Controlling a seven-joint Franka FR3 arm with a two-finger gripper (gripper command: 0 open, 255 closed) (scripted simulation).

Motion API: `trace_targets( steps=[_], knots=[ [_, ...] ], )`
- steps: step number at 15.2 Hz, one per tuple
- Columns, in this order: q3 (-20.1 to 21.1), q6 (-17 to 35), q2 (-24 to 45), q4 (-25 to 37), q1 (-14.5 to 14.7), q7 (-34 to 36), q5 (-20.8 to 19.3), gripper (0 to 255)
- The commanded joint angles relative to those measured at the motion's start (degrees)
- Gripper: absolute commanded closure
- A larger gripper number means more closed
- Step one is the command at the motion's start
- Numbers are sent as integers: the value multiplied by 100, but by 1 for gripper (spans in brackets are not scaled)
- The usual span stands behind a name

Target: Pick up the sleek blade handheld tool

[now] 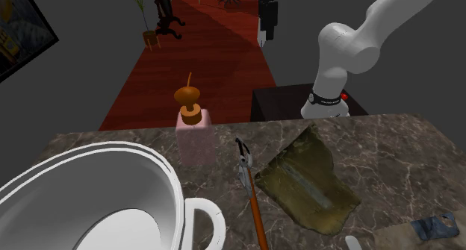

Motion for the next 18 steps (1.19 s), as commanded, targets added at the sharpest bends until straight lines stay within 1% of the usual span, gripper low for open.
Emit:
trace_targets(
  steps=[1,10,18],
  knots=[
    [0,0,0,0,0,0,0,0],
    [644,1600,1050,-59,832,-687,10,0],
    [1277,2899,2046,58,1426,-1150,-201,0]
  ],
)
